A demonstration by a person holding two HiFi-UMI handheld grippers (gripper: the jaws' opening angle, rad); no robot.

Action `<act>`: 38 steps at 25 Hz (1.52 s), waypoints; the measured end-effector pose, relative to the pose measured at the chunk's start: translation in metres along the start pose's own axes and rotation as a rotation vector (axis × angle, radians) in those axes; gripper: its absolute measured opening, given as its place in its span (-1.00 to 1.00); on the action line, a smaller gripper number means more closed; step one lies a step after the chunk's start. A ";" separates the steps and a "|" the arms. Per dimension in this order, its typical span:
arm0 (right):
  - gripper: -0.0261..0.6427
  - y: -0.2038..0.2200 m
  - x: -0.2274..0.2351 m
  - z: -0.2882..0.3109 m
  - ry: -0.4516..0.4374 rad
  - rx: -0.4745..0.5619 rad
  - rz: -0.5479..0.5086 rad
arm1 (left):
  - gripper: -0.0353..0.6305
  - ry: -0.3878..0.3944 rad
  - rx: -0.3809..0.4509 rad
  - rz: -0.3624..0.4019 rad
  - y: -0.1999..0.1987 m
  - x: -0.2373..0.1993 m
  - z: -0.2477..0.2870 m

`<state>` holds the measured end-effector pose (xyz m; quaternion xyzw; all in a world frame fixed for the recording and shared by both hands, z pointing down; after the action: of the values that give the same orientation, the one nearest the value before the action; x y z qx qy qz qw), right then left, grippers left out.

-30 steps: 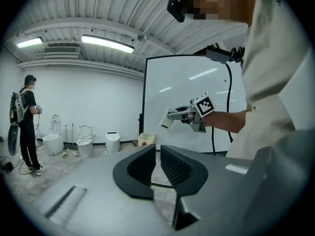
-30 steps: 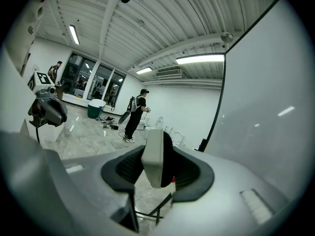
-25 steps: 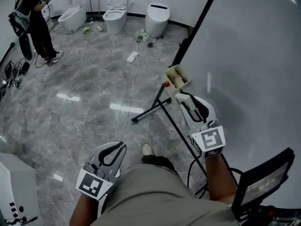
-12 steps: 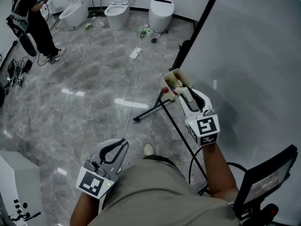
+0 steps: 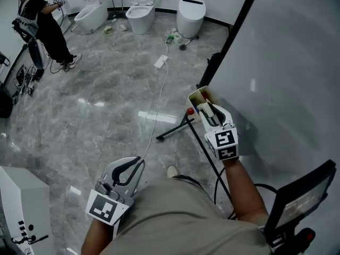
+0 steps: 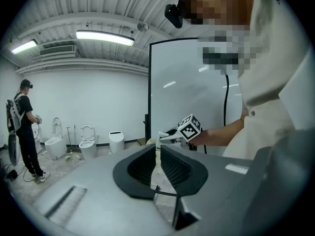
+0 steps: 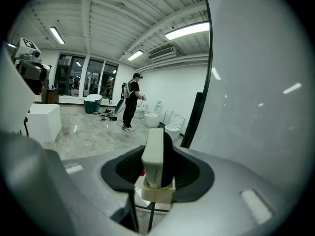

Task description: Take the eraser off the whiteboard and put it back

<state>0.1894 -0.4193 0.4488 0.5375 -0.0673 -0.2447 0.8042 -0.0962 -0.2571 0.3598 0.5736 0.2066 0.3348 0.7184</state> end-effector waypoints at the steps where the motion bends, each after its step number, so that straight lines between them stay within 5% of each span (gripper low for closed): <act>1: -0.44 0.003 0.003 0.006 -0.004 -0.009 0.002 | -0.78 -0.002 -0.004 0.000 -0.001 -0.002 0.006; 18: -0.44 0.043 0.006 0.050 -0.027 -0.092 -0.007 | -0.78 0.000 -0.032 0.001 -0.005 -0.019 0.048; 31: -0.39 0.039 0.002 0.048 0.040 -0.133 -0.086 | -0.78 -0.019 -0.021 0.007 -0.002 -0.023 0.014; 38: -0.29 0.020 -0.004 0.032 0.054 -0.063 -0.114 | -0.77 -0.023 -0.006 0.009 0.002 -0.017 -0.018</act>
<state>0.1810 -0.4376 0.4808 0.5212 -0.0070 -0.2777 0.8070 -0.1205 -0.2562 0.3552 0.5762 0.1946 0.3319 0.7211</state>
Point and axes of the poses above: the fingertips, and each gripper's own axes: z forward along the fingers, x to its right, y out of its underside, the point moved 7 cm from there along -z, backward along the fingers, and after that the axes turned 5 degrees about z, right-handed, at the moved point
